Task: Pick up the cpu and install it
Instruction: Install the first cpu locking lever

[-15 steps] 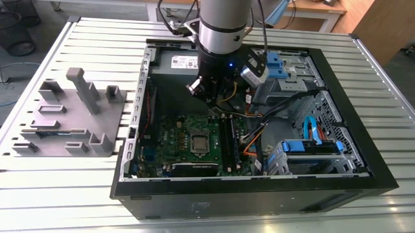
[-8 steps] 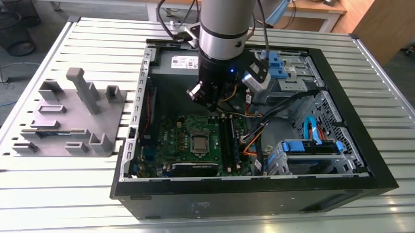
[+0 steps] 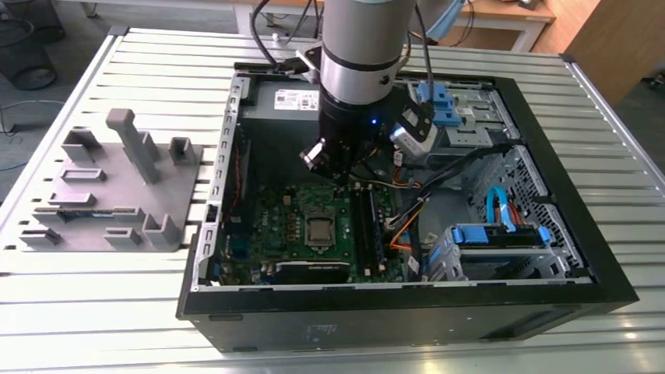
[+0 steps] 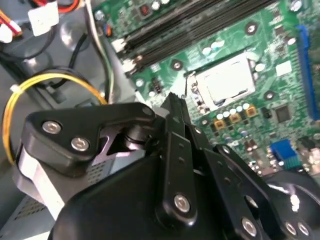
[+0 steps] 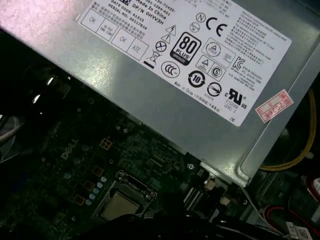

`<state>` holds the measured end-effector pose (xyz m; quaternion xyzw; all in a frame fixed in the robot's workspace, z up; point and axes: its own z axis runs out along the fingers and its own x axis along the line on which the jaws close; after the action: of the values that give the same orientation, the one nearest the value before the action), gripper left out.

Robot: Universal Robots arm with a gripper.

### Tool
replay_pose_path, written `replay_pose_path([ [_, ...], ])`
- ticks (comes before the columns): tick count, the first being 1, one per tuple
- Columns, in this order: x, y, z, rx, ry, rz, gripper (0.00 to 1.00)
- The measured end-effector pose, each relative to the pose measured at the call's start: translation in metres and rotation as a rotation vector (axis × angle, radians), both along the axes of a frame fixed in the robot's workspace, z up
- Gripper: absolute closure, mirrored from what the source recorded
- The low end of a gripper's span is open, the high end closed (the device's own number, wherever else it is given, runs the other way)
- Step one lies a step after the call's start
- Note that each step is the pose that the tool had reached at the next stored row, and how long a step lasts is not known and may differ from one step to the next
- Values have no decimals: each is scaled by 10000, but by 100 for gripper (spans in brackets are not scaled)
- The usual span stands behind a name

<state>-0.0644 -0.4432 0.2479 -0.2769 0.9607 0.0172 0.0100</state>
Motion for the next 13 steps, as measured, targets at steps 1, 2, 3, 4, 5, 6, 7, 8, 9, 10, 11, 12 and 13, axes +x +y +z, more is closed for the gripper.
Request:
replay_pose_path([
  [1,0,-23,3,-5,7,-2,89],
  [2,1,-44,2,-4,6,-1,89],
  [3,2,-62,2,-3,6,-1,89],
  [4,3,-78,3,-6,8,-1,89],
  [5,3,-92,2,-5,8,-1,89],
  [6,4,-106,2,-4,8,0,89],
  [7,5,-124,2,-5,9,-1,89],
  [8,6,-145,3,-6,11,0,89],
  [9,7,-170,3,-6,11,0,89],
  [10,9,-195,2,-6,12,0,89],
  [11,12,-220,2,-5,13,0,89],
  [12,14,-245,1,-3,14,-1,89],
  [13,17,-269,0,-4,14,-2,89],
])
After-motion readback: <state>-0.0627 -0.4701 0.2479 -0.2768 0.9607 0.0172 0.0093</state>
